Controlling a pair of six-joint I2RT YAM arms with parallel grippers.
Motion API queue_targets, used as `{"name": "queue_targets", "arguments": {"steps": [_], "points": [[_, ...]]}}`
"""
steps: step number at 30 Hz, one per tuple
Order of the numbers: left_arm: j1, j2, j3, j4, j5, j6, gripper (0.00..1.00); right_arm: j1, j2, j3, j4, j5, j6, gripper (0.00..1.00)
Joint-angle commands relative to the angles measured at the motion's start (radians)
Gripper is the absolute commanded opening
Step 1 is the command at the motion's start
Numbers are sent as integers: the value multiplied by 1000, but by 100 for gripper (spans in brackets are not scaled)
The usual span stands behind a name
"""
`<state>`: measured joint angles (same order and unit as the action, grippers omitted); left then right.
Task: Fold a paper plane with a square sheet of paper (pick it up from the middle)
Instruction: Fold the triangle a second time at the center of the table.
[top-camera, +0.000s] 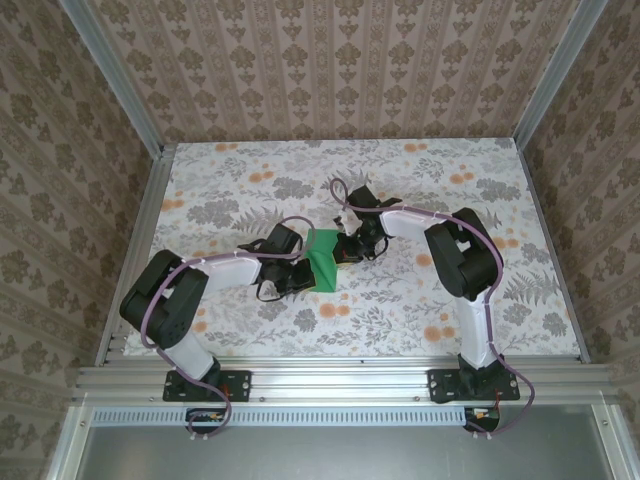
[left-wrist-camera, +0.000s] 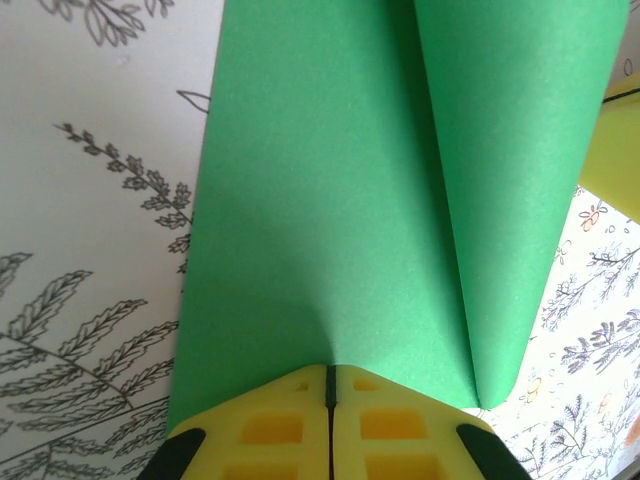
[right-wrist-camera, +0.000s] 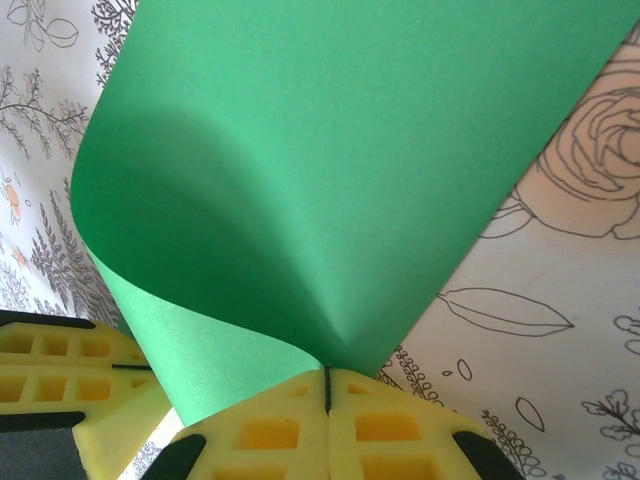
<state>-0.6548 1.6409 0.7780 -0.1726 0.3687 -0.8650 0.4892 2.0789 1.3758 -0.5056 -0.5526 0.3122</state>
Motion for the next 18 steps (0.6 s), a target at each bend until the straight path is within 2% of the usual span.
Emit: {"name": "queue_targets", "arguments": {"steps": [1,18], "points": [[-7,23,14,-59,-15,32,8,8,18,31,-25,13,-19,7],[-14,30,30,-80,-20,47,7,9,35,48,-56,36,-23,8]]}}
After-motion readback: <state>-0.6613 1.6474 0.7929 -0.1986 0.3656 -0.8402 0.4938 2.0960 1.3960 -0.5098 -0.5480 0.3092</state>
